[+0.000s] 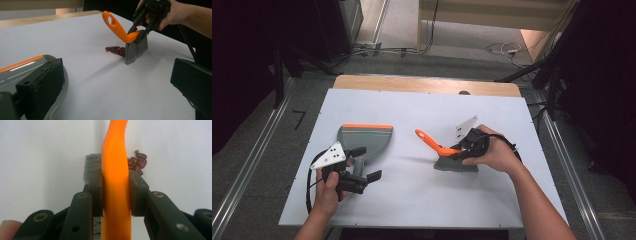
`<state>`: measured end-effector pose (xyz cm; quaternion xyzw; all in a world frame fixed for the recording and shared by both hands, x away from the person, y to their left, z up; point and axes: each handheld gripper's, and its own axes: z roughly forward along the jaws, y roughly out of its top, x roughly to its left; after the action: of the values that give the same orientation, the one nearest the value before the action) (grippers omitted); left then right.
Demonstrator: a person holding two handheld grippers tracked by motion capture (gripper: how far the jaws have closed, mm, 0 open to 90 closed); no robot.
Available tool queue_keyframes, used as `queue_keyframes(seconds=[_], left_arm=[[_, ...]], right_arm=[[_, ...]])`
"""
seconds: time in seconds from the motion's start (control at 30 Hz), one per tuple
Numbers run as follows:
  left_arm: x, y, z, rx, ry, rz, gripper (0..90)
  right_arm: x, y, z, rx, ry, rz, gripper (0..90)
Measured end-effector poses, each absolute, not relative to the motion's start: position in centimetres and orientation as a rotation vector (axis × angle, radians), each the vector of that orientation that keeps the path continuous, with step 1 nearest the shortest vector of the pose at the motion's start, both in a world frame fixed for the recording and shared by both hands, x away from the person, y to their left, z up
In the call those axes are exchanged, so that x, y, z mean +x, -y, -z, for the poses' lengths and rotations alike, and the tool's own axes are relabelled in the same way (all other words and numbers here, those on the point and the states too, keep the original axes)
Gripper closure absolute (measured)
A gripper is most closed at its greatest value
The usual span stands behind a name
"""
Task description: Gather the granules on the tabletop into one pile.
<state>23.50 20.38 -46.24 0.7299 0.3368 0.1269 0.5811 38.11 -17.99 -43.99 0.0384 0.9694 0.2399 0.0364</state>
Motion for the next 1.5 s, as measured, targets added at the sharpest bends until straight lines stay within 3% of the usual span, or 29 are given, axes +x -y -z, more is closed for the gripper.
queue_keyframes(seconds=[0.73,1.5], left_arm=[[23.5,-20.3,46.2,1.706,-0.786,-0.297,0.0],[23.5,-20.5,46.2,1.702,-0.786,-0.298,0.0]], right_arm=[[40.0,17.5,44.1,0.116,-2.971,-0.783,67.2],[39.6,17.8,42.1,0.162,-2.947,-0.840,68.0]])
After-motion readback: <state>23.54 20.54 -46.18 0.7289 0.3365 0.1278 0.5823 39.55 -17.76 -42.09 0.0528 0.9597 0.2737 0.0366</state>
